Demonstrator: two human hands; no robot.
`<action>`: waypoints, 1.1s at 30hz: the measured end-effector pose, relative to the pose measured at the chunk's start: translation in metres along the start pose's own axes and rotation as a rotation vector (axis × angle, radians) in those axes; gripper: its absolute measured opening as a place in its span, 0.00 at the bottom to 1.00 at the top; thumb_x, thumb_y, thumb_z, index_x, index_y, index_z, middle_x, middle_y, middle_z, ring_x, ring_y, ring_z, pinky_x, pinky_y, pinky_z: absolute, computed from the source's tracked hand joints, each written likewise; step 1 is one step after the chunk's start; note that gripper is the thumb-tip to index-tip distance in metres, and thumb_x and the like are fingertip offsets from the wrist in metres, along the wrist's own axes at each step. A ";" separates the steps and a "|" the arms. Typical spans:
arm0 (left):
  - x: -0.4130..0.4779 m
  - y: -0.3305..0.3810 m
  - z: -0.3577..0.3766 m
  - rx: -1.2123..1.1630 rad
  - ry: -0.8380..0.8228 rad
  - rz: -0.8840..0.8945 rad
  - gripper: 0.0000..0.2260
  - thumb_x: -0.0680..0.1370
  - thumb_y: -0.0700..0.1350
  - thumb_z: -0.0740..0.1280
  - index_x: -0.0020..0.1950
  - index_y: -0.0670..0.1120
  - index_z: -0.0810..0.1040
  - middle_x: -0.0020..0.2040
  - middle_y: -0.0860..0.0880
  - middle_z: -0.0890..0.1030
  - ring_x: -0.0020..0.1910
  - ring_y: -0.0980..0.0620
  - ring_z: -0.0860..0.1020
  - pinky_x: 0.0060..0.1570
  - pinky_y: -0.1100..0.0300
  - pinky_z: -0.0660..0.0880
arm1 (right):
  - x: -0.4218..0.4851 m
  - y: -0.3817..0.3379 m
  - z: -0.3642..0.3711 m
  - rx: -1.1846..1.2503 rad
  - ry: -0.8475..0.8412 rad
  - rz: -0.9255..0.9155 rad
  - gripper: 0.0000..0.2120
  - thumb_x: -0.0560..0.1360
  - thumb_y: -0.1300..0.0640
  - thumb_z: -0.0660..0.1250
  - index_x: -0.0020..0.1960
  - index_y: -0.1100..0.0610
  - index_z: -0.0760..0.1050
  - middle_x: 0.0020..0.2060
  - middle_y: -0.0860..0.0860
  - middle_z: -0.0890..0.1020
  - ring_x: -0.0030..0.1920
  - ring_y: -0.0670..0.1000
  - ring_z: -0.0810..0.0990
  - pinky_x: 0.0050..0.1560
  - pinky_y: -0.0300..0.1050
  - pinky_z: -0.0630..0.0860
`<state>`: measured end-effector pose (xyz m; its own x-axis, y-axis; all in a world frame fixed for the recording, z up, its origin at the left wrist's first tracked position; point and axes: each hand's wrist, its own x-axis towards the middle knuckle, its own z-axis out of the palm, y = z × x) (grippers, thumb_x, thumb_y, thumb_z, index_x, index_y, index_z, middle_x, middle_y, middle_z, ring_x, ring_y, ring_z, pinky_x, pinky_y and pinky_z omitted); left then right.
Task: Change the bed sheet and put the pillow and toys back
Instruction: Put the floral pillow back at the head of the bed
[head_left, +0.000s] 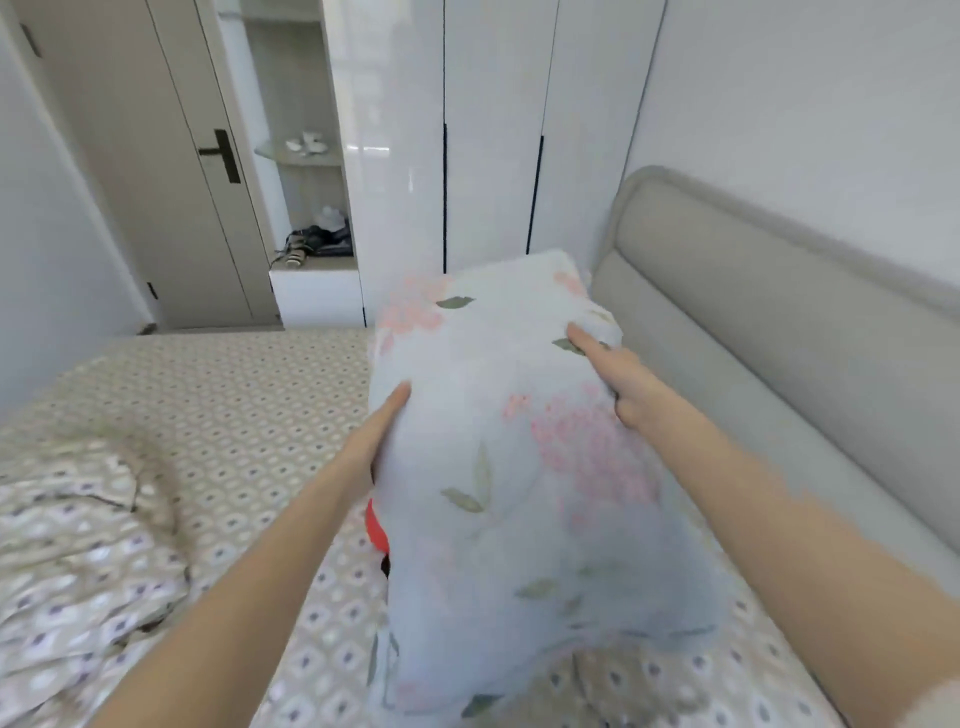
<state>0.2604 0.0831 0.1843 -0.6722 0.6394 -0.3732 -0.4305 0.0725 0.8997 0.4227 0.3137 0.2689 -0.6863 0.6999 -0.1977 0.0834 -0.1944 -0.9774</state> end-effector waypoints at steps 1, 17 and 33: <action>0.003 -0.002 0.005 0.004 -0.020 -0.026 0.26 0.67 0.62 0.72 0.60 0.51 0.79 0.52 0.52 0.84 0.50 0.54 0.83 0.48 0.57 0.77 | 0.001 0.002 -0.005 -0.042 0.039 -0.036 0.11 0.71 0.48 0.74 0.48 0.54 0.82 0.42 0.49 0.85 0.40 0.47 0.84 0.42 0.41 0.80; 0.057 -0.018 0.058 0.253 -0.203 -0.125 0.31 0.63 0.60 0.77 0.64 0.52 0.76 0.53 0.53 0.84 0.53 0.51 0.82 0.53 0.54 0.76 | 0.026 0.058 -0.073 -0.303 0.246 -0.012 0.20 0.62 0.60 0.79 0.53 0.59 0.80 0.46 0.50 0.85 0.45 0.44 0.83 0.45 0.37 0.76; 0.211 0.033 0.125 0.281 -0.134 -0.079 0.32 0.67 0.53 0.77 0.67 0.45 0.73 0.59 0.46 0.80 0.56 0.45 0.79 0.61 0.48 0.74 | 0.173 0.015 -0.114 -0.206 0.357 -0.033 0.12 0.63 0.68 0.64 0.33 0.53 0.69 0.26 0.44 0.73 0.31 0.46 0.71 0.31 0.39 0.66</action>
<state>0.1799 0.3156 0.1635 -0.5503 0.7171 -0.4278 -0.2825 0.3222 0.9035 0.3872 0.5104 0.2117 -0.4004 0.9049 -0.1443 0.2335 -0.0515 -0.9710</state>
